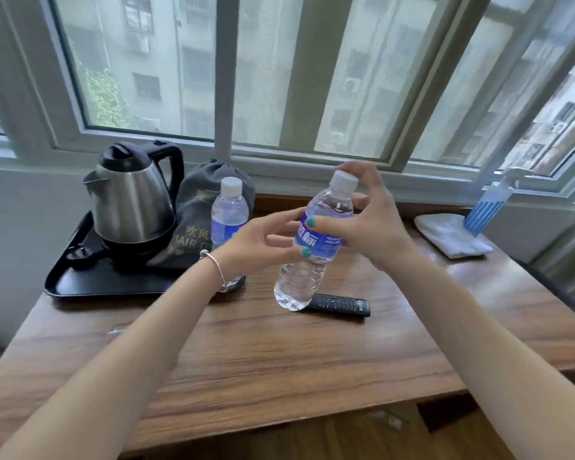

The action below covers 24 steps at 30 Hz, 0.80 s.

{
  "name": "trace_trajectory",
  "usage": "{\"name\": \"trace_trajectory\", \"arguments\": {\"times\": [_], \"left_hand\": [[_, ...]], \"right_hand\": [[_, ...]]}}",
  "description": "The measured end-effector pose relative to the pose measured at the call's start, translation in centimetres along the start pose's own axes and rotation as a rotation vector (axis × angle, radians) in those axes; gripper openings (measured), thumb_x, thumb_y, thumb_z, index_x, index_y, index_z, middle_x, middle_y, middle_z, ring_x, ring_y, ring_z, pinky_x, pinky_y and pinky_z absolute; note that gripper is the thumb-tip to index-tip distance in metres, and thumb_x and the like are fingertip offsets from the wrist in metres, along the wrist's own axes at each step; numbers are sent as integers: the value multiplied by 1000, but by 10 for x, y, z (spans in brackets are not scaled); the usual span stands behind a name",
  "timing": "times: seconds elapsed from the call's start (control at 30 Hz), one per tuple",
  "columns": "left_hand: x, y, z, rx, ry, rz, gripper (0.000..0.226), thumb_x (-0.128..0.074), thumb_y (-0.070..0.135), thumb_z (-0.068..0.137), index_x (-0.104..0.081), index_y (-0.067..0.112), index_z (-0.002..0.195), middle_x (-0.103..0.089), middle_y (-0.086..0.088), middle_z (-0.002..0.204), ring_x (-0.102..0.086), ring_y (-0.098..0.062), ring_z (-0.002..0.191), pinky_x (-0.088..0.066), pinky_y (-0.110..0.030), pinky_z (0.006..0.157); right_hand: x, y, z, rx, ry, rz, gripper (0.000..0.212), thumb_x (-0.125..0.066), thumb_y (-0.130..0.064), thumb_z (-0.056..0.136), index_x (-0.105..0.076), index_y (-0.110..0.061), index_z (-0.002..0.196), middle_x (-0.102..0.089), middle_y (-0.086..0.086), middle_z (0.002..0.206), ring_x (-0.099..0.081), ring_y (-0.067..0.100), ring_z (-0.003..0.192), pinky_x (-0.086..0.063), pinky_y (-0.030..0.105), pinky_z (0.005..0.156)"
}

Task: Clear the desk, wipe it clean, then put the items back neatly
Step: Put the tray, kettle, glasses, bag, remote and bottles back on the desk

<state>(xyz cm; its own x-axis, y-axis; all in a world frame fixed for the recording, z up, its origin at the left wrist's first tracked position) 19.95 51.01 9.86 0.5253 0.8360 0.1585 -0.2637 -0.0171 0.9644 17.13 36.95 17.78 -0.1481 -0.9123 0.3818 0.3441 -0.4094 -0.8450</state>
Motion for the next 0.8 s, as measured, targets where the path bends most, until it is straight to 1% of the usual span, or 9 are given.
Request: {"name": "trace_trajectory", "arguments": {"times": [0.13, 0.2, 0.27, 0.33, 0.4, 0.47, 0.57, 0.67, 0.8], "left_hand": [[24, -5, -41, 1, 33, -6, 66, -70, 9, 84, -43, 33, 138, -63, 3, 126, -68, -17, 104, -55, -32, 84], [37, -6, -59, -13, 73, -5, 66, -70, 4, 83, -45, 39, 133, -64, 7, 121, -69, -14, 99, -57, -32, 82], [52, -6, -75, -23, 127, -8, 68, -70, 0, 80, -45, 44, 126, -62, 8, 117, -69, -8, 92, -58, -28, 77], [68, -9, -90, -31, 171, 8, 74, -73, 0, 79, -43, 39, 134, -61, -1, 122, -68, -12, 97, -57, -31, 80], [84, -10, -102, -51, 205, 35, 79, -76, 2, 78, -42, 33, 141, -61, -6, 126, -67, -20, 105, -56, -36, 86], [101, -7, -114, -67, 257, 31, 78, -77, 1, 76, -44, 30, 141, -64, -4, 123, -67, -20, 105, -55, -35, 88], [123, -2, -123, -88, 326, 42, 77, -77, 0, 75, -44, 24, 141, -65, -2, 119, -67, -15, 104, -55, -29, 86], [142, -2, -120, -98, 380, 71, 78, -79, 3, 76, -43, 18, 143, -64, -6, 122, -67, -16, 106, -55, -33, 89], [164, -9, -111, -95, 457, 65, 79, -84, 9, 70, -49, 19, 140, -66, -7, 120, -68, -20, 104, -55, -40, 91]], "right_hand": [[-43, -18, -11, 29, -79, 29, 70, -87, 3, 65, -49, -17, 121, -67, 2, 83, -68, 8, 72, -57, 26, 65], [-64, -25, -17, 51, -111, 34, 71, -88, 2, 65, -49, -19, 121, -69, 9, 90, -69, 13, 79, -59, 29, 69], [-82, -33, -22, 74, -131, 39, 70, -89, -2, 65, -49, -21, 120, -68, 9, 97, -70, 17, 89, -60, 32, 73], [-100, -43, -25, 114, -136, 25, 69, -90, -6, 65, -50, -22, 120, -65, -2, 102, -66, 16, 99, -59, 32, 78], [-117, -52, -26, 146, -148, 24, 70, -90, -9, 65, -51, -22, 121, -63, -4, 107, -64, 17, 105, -59, 39, 83], [-133, -59, -24, 152, -170, 43, 71, -90, -6, 65, -52, -20, 124, -63, 0, 108, -66, 14, 101, -60, 40, 81], [-153, -69, -15, 160, -202, 43, 73, -88, -2, 66, -52, -18, 127, -62, 9, 113, -67, 10, 99, -60, 30, 77], [-166, -74, 2, 178, -215, 8, 76, -90, -4, 65, -52, -16, 130, -63, 9, 117, -68, 19, 104, -60, 36, 81], [-181, -69, 28, 186, -233, -129, 81, -91, -9, 62, -51, -17, 132, -68, 5, 110, -69, 17, 99, -58, 43, 88]]}}
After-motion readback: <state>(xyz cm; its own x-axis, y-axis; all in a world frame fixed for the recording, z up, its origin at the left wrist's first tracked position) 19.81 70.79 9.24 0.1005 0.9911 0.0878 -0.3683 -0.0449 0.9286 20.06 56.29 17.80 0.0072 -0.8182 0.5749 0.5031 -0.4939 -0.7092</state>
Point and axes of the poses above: each hand's wrist, its own z-axis towards the middle knuckle, its own x-axis out of the back of the hand, y = z × x, the point moved 8 cm from there along z, towards the middle knuckle
